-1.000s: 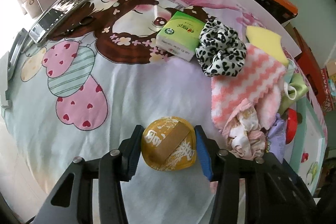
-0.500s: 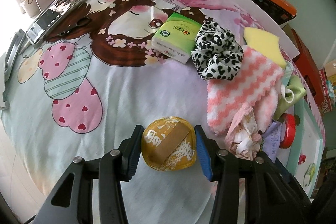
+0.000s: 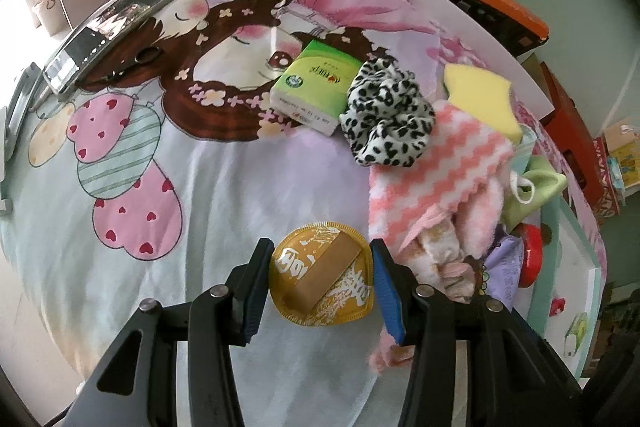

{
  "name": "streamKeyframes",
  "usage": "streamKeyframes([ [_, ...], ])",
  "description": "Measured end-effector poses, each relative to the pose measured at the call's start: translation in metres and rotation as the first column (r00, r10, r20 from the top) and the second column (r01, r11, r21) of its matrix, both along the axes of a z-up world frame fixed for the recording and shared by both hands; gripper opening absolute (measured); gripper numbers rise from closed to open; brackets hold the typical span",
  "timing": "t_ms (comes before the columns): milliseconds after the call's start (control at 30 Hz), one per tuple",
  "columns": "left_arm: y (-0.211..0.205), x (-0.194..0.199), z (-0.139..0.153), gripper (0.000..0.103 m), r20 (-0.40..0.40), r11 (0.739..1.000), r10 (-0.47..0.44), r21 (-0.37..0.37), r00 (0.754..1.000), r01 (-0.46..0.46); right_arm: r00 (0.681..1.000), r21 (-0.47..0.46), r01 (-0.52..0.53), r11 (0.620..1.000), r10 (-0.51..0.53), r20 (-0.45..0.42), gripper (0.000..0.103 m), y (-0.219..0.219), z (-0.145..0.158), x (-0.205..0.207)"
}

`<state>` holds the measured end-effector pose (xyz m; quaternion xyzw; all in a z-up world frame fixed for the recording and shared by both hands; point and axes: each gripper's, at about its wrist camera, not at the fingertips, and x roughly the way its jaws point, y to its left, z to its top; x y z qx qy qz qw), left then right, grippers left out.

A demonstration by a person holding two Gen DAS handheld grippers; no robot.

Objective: Organize soft objects
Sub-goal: 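Carry the cookie and purple packet to the tray and release them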

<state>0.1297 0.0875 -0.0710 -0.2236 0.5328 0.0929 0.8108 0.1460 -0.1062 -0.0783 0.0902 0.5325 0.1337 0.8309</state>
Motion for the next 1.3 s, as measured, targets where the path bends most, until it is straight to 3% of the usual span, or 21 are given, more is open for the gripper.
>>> streamKeyframes([
  [333, 0.005, -0.007, 0.025, 0.050, 0.080, 1.000, -0.005, 0.017, 0.997, 0.003, 0.998, 0.048, -0.004, 0.999, 0.001, 0.059, 0.055, -0.003, 0.023, -0.007],
  [600, -0.001, -0.008, 0.053, 0.050, 0.194, 0.999, -0.031, 0.028, 0.980, 0.026, 0.992, 0.078, 0.012, 0.997, -0.022, 0.122, 0.055, -0.012, 0.044, -0.013],
  [833, -0.014, -0.006, 0.061, 0.050, 0.226, 0.998, -0.065, 0.035, 0.972, 0.059, 0.990, 0.078, 0.040, 0.996, -0.050, 0.132, 0.055, -0.023, 0.048, -0.011],
  [1033, -0.041, -0.001, 0.074, 0.050, 0.232, 0.991, -0.132, 0.043, 0.964, 0.126, 0.979, 0.071, 0.114, 0.991, -0.125, 0.164, 0.055, -0.052, 0.059, -0.008],
  [1300, -0.104, 0.010, 0.096, 0.050, 0.254, 0.956, -0.291, 0.099, 0.922, 0.275, 0.938, 0.034, 0.283, 0.958, -0.285, 0.197, 0.055, -0.115, 0.072, -0.007],
])
